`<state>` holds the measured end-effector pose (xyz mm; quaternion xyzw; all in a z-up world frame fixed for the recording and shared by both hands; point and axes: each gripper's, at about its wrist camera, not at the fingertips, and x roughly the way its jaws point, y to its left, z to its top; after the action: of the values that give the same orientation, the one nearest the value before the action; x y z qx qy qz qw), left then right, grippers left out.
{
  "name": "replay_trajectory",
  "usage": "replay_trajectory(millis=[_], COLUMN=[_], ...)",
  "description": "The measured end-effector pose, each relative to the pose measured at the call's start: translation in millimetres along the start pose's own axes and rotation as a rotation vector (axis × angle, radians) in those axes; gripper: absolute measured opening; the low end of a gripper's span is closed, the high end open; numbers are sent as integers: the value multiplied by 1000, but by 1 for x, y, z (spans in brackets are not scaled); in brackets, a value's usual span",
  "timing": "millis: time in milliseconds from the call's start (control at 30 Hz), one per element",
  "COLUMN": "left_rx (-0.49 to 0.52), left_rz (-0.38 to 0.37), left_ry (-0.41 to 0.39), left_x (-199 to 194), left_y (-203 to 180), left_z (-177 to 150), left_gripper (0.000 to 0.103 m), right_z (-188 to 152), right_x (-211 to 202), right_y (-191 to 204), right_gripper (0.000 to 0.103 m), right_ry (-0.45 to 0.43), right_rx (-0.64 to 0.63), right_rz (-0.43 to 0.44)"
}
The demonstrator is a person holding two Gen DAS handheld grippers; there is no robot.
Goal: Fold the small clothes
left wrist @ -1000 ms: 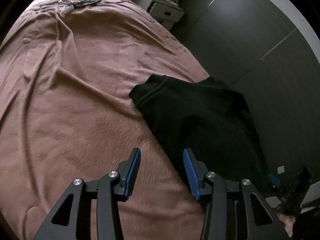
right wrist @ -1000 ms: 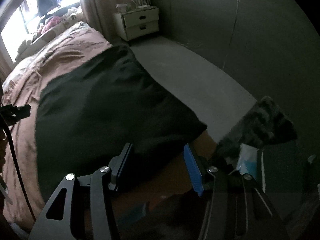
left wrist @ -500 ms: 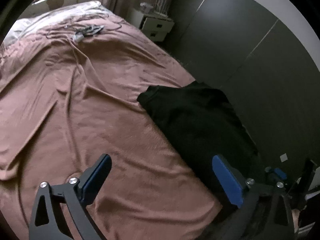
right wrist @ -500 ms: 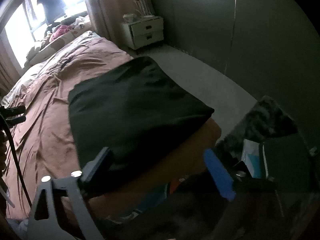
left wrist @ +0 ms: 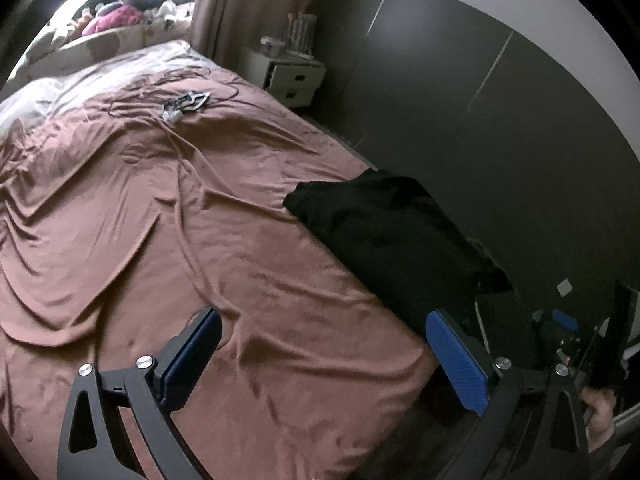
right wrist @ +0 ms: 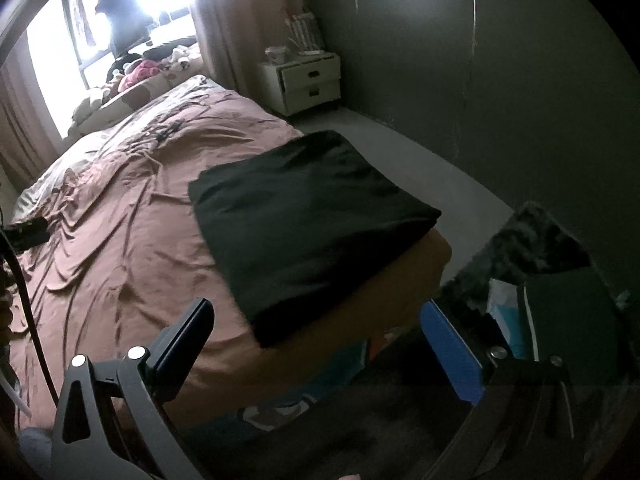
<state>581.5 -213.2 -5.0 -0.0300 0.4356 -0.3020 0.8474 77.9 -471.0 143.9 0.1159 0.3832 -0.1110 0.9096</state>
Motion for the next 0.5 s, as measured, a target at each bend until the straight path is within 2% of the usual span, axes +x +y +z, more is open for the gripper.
replay_trajectory(millis=[233,500], left_rx=[3,29], left_rz=[21,77], left_ry=[-51,-144], left_x=[-53,-125], left_y=[10,12], left_z=[-24,-57], left_gripper=[103,103], right_z=[-11,-30], right_x=[-32,-67], right_y=[21,43], right_gripper=[103,103], right_ry=[-45,-110], right_rx=[-16,-27], right_rz=[-6,2])
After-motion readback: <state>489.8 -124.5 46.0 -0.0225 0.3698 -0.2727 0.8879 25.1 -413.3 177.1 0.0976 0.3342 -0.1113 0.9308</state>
